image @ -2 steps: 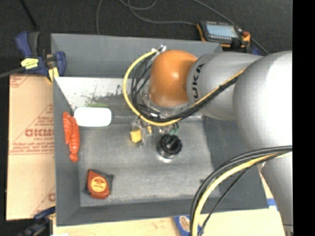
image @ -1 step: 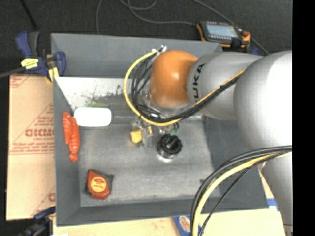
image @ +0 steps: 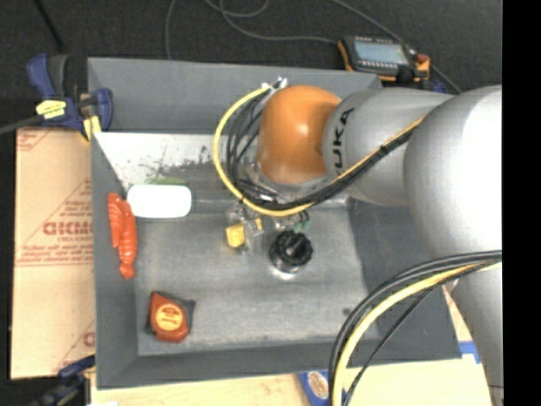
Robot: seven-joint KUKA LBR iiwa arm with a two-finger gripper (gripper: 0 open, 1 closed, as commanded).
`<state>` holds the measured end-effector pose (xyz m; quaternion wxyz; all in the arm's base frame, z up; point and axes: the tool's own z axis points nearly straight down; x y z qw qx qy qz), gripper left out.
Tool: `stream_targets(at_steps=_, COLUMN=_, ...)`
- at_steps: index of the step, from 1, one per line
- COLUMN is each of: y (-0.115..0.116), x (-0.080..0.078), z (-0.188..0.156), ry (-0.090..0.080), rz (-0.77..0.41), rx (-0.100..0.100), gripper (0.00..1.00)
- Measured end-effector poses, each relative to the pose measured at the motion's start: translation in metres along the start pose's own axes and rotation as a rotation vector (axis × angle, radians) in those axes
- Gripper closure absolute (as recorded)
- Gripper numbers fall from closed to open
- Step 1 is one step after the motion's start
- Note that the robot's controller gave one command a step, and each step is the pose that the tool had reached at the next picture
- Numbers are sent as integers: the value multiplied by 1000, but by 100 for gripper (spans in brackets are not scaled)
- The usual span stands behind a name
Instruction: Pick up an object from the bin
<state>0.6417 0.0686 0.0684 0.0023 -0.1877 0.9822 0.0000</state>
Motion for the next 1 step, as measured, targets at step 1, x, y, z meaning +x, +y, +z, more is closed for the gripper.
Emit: stream_targets(at_steps=1, y=0, x=2, z=-20, ry=9, rz=2, rx=-2, gripper=100)
